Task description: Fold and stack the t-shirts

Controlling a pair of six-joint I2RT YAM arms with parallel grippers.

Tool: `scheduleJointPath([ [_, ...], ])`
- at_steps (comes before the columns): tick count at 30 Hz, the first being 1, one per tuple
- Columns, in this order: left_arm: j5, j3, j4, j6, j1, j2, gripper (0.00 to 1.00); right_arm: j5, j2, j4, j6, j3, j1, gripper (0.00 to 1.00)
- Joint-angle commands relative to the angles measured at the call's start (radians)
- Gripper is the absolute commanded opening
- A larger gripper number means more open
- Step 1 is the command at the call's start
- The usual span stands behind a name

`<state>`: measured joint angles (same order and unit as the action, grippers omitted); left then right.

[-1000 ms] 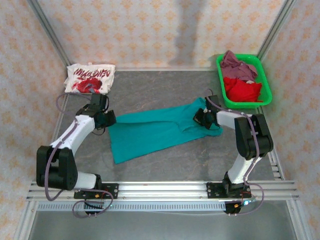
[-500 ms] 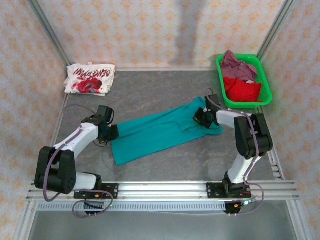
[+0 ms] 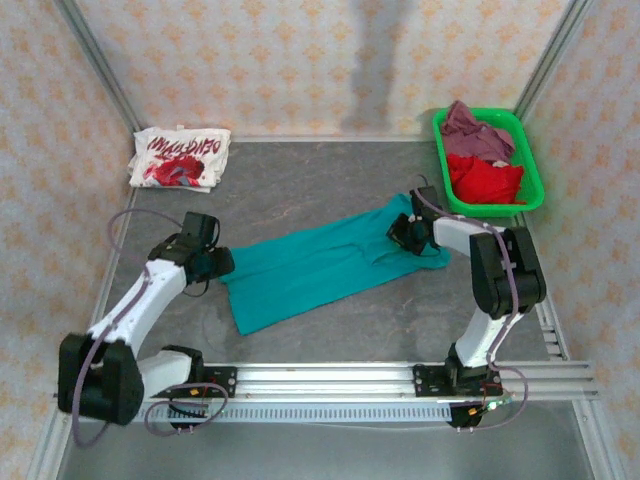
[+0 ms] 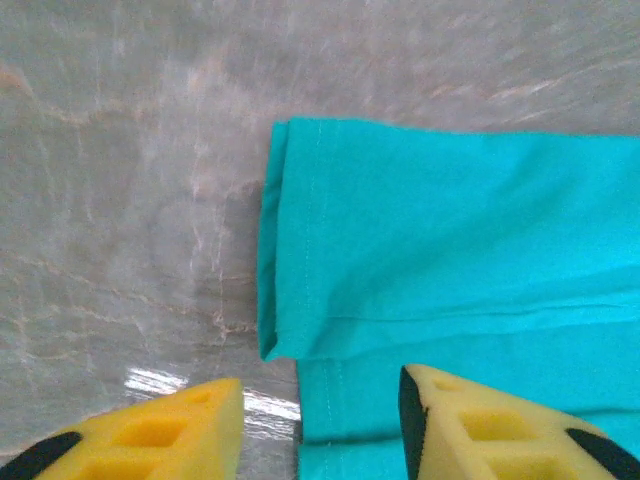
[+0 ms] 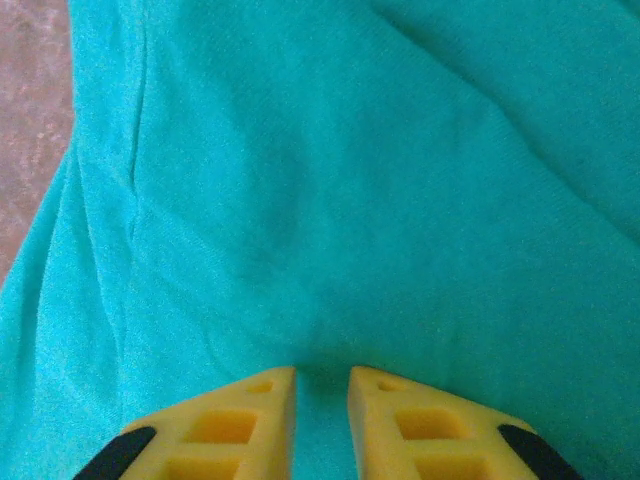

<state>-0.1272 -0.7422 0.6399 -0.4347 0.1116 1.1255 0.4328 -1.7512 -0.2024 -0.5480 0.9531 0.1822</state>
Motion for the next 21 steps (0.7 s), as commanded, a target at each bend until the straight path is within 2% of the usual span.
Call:
scheduleJointPath([
  [1,-0.033,-0.061,0.01,0.039,0.008,-0.003,0.48,-0.087,0.039,-0.201,0.03,0.037,0.005,0.25],
  [3,-0.063,-0.113,0.001,0.059,0.009,0.092,0.48,-0.102,0.058,-0.238,0.036,0.063,0.026,0.26],
  [6,-0.11,-0.172,-0.057,0.071,0.022,0.233,0.42,-0.144,0.085,-0.269,0.042,0.09,0.055,0.29],
  [9,-0.104,-0.191,-0.149,0.068,0.031,0.333,0.41,-0.163,0.071,-0.278,0.042,0.114,0.063,0.3],
  [13,-0.073,-0.248,-0.178,0.081,0.027,0.474,0.37,-0.192,0.037,-0.303,0.05,0.157,0.077,0.32],
  [17,-0.068,-0.252,-0.199,0.068,0.012,0.553,0.34,-0.209,-0.003,-0.315,0.061,0.195,0.085,0.34],
  [20,-0.103,-0.209,-0.228,0.034,-0.024,0.578,0.33,-0.226,-0.048,-0.333,0.075,0.235,0.091,0.36],
  [21,-0.125,-0.186,-0.245,0.023,-0.039,0.581,0.3,-0.233,-0.063,-0.332,0.078,0.246,0.095,0.37],
])
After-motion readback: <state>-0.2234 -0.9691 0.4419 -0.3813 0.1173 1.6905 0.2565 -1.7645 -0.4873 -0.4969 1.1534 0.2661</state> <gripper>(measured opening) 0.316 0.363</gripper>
